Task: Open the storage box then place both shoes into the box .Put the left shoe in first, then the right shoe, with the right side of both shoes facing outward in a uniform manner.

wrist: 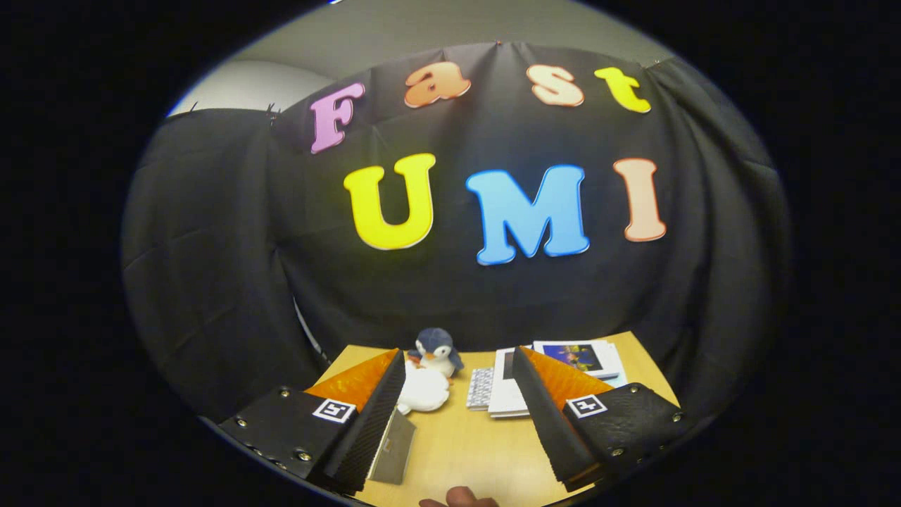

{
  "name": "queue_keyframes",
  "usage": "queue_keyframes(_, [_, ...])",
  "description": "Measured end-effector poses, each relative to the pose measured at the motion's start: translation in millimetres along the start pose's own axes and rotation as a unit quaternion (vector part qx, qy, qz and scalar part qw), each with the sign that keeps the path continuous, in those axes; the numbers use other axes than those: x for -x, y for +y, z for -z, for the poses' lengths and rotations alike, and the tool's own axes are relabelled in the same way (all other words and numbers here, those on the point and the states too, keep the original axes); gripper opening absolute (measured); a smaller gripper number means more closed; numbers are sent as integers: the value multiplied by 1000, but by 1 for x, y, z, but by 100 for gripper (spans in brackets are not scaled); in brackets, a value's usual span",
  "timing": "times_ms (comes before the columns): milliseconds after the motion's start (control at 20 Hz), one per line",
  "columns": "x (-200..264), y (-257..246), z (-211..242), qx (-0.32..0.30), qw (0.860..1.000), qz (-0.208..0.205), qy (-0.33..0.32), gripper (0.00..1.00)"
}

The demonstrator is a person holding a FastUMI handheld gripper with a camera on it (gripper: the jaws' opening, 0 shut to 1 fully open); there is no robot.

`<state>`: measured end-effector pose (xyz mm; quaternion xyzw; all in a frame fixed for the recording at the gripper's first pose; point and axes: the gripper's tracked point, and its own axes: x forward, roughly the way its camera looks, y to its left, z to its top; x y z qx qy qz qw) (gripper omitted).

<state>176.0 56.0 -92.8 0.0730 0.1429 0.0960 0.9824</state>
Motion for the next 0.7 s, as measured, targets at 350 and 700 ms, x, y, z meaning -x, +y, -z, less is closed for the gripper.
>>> queue_keyframes(350, [51,-5,-18,20,995,32,-89,93])
queue_keyframes(700, [59,-9,-14,15,993,60,-100,93])
